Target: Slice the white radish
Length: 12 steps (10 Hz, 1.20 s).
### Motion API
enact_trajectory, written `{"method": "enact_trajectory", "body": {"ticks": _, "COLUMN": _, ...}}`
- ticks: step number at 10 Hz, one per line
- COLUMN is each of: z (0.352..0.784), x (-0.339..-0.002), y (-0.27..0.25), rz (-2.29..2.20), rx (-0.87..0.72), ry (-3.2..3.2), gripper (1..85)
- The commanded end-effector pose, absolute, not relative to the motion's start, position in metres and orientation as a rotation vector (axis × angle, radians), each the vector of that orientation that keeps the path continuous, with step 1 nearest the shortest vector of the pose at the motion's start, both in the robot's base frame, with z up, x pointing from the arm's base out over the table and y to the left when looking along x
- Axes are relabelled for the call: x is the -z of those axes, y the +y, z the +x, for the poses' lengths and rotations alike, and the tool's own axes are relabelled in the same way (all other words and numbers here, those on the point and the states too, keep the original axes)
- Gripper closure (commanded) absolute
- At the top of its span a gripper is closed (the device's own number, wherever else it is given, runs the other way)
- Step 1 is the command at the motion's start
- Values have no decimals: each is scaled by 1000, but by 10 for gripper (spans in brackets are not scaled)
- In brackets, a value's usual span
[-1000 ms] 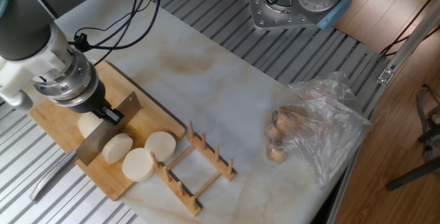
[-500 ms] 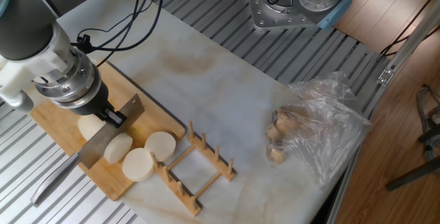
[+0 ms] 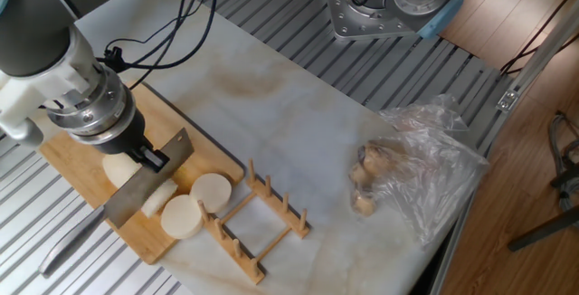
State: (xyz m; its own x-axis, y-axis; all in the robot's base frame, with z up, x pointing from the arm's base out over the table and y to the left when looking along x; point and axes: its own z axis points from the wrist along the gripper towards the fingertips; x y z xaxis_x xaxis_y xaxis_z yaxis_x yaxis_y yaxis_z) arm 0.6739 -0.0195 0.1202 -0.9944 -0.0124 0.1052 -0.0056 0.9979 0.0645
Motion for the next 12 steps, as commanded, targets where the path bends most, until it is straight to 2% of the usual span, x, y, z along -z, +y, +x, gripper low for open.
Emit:
{"method": "enact_trajectory", "body": {"ticks": 1, "z": 673, "x": -115, "y": -23, "rz": 19, "rx": 103, "ry": -3040, "gripper": 843}}
{"method": "enact_trajectory", "body": {"ticks": 3, "z": 678, "x": -108, "y": -38, "rz": 57, "rx": 62, "ry": -3064, "gripper": 843}}
{"method": "enact_trajectory", "body": {"ticks": 4, "z": 676, "x": -100, "y": -43, "rz": 72, "rx": 93, "ry": -3069, "gripper": 843}}
{"method": "enact_trajectory", "body": {"ticks": 9, "z": 680, "x": -100, "y": -64, "rz": 81, "rx": 11, "ry": -3086, "gripper": 843}}
{"method": "enact_trajectory", "body": {"ticks": 12, "z": 680, "x": -96, "y": -63, "rz": 79, "rx": 27, "ry": -3091, "gripper": 843}}
